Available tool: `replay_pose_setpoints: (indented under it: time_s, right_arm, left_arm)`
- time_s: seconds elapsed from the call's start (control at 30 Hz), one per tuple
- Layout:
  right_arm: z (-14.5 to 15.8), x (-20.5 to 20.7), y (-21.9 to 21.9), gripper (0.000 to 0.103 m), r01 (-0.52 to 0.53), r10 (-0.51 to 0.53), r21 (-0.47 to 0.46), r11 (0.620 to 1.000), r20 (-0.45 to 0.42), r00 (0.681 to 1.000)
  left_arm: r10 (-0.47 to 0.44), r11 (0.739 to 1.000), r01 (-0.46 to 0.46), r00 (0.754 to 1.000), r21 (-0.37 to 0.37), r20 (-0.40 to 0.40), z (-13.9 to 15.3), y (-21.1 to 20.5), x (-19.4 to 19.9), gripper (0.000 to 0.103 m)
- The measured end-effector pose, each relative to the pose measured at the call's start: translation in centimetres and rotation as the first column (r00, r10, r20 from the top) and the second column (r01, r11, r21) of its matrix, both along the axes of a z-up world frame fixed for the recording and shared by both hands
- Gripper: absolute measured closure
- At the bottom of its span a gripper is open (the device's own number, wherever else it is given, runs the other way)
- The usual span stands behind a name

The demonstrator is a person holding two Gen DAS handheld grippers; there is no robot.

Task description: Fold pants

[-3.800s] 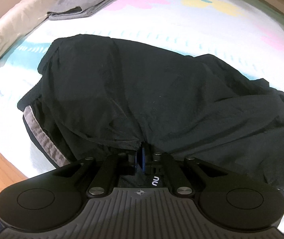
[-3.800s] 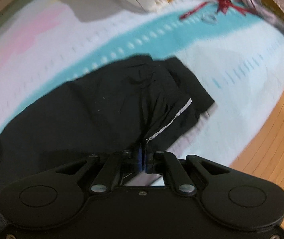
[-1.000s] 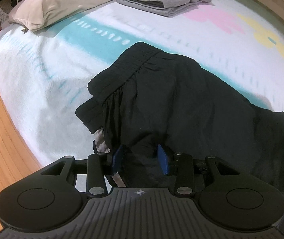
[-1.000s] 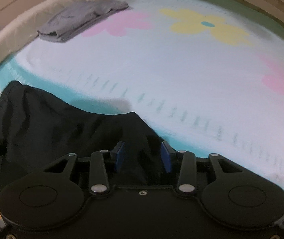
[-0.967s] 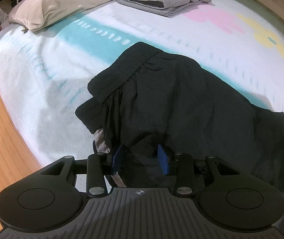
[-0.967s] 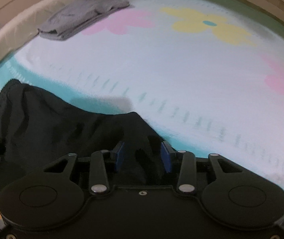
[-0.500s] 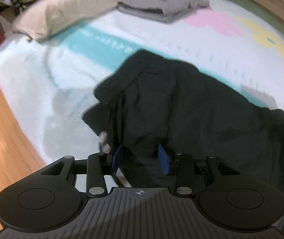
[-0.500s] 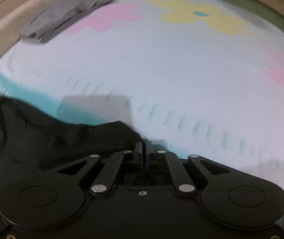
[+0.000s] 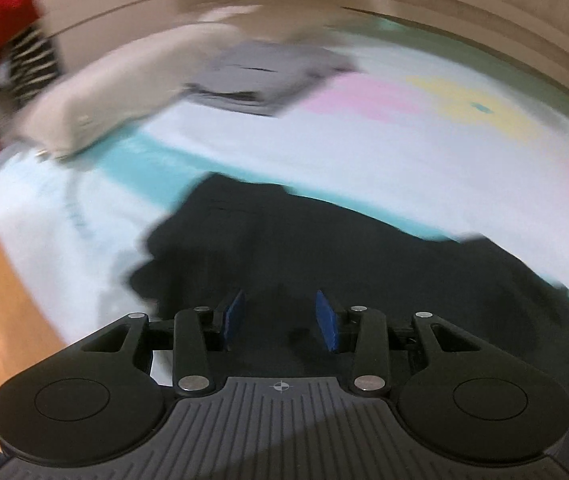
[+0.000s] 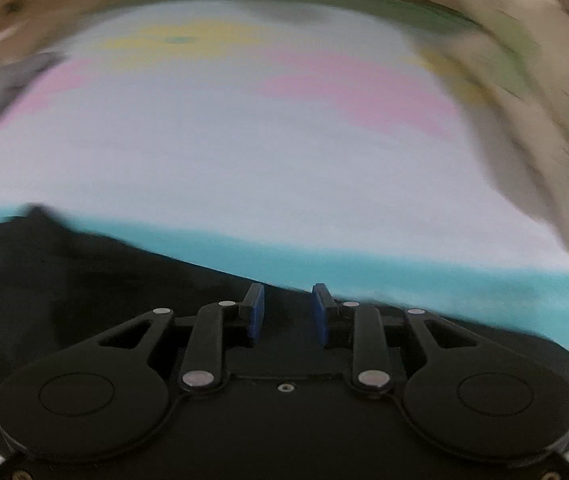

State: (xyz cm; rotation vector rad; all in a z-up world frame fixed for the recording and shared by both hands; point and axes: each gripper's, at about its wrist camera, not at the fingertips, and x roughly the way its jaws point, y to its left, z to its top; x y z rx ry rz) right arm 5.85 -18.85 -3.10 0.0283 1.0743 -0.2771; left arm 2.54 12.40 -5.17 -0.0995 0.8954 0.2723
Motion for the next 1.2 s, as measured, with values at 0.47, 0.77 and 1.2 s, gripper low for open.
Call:
replay_pose_setpoints:
  time_s: [0.47, 0.77, 1.2]
  right_arm:
    - [0.5, -12.0, -21.2, 0.065, 0.436, -0.439, 0.119, 0.892, 0.001, 0.898]
    - [-1.3, -13.6, -23.0, 0.046, 0.451, -0.452, 0.184, 0.873, -0.039, 0.891]
    - [-2.8, -12.4, -21.9, 0.014, 0.429, -0.431, -0.032, 0.903, -0.081, 0.899]
  left_arm:
    - [-0.45, 0.891, 0.454, 0.885, 0.01, -0.117, -4.3, -13.8, -0.5, 0.064]
    - [-0.438, 0.893, 0.45, 0.877, 0.014, -0.198, -6.6, -15.1, -0.5, 0.041]
    - [-0.405, 0.912, 0.409, 0.894, -0.017, -0.193, -6.7, -15.1, 0.4, 0.029]
